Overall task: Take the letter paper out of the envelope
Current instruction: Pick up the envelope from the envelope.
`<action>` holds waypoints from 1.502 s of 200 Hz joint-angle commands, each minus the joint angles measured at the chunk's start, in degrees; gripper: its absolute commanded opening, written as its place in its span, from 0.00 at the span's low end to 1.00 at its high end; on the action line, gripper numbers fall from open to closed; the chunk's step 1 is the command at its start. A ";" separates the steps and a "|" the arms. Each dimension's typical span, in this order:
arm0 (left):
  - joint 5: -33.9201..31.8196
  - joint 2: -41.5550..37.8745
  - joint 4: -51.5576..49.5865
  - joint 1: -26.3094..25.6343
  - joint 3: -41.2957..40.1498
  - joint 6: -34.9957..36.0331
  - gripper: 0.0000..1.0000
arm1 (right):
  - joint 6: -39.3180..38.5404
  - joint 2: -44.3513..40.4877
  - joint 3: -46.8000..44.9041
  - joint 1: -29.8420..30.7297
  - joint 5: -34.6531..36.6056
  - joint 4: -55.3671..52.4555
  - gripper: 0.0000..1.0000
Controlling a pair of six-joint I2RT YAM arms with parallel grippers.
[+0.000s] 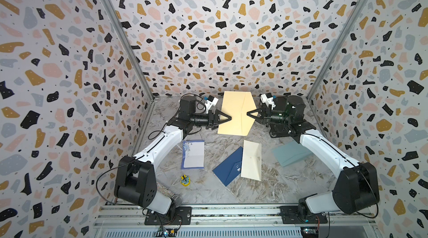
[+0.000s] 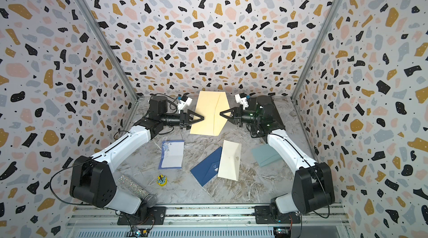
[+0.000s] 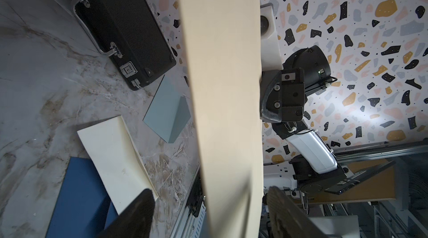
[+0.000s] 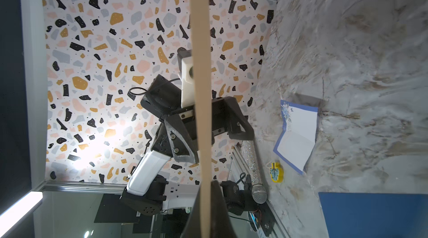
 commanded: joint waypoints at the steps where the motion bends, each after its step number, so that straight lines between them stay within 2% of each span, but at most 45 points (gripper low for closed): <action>1: 1.71 1.20 7.59 0.22 -0.88 -3.04 0.71 | 13.43 2.78 -1.08 -0.24 -3.43 19.75 0.00; 18: 2.44 2.60 15.15 0.20 -1.69 -10.27 0.62 | 19.04 5.47 -1.14 -0.23 -4.16 26.62 0.00; 31: 2.46 3.79 19.53 0.19 -2.09 -14.47 0.55 | 19.02 6.30 -0.88 -0.24 -4.33 26.35 0.00; 54: 0.72 3.91 13.18 0.53 -0.85 -10.95 0.42 | 14.49 6.45 -0.05 -0.23 -4.63 20.36 0.00; 71: 0.94 4.16 12.45 0.60 -0.28 -10.55 0.42 | 10.59 6.36 0.71 -0.23 -5.46 15.08 0.00; 95: 0.34 4.37 11.14 1.40 0.47 -9.76 0.55 | 7.27 6.45 1.42 -0.23 -7.26 10.78 0.00; 115: 0.81 4.79 11.07 1.87 1.28 -9.72 0.57 | 4.48 6.20 1.48 -0.23 -7.94 6.74 0.00; 144: 2.24 6.14 11.60 1.91 1.96 -10.05 0.52 | 5.98 6.77 1.27 -0.23 -8.53 9.57 0.00; 160: 2.66 6.54 14.24 1.92 1.11 -11.96 0.42 | 7.25 7.54 1.58 -0.23 -8.77 11.05 0.00; 168: 3.04 6.91 16.86 1.88 0.52 -13.82 0.33 | 7.57 7.83 1.77 -0.22 -8.69 11.55 0.00; 182: 3.65 7.49 22.90 1.89 -0.71 -18.73 0.11 | 8.52 8.36 1.99 -0.23 -8.49 13.03 0.00; 193: 3.65 7.93 28.69 1.88 -1.82 -23.38 0.00 | 8.77 8.64 1.90 -0.24 -7.93 13.51 0.00; 210: 2.16 8.99 40.05 1.91 -3.44 -33.62 0.00 | 7.52 8.35 1.61 -0.23 -6.29 12.65 0.00; 229: -0.54 11.18 55.81 1.86 -4.99 -47.23 0.00 | 1.03 6.73 1.06 -0.23 -2.94 4.63 0.20; 241: -2.24 13.00 64.83 1.79 -5.67 -55.00 0.00 | -4.32 5.56 0.88 -0.23 -0.82 -0.55 0.26; 255: -4.25 14.97 73.96 1.72 -6.21 -62.50 0.00 | -6.58 4.67 0.51 -0.23 1.00 -2.62 0.29; 271: -5.78 15.71 78.10 1.76 -6.83 -65.96 0.00 | -7.08 4.04 -0.08 -0.14 2.60 -2.05 0.31; 300: -5.62 13.46 74.10 1.37 -6.71 -64.02 0.00 | -8.71 2.87 -1.05 0.10 4.92 -2.11 0.33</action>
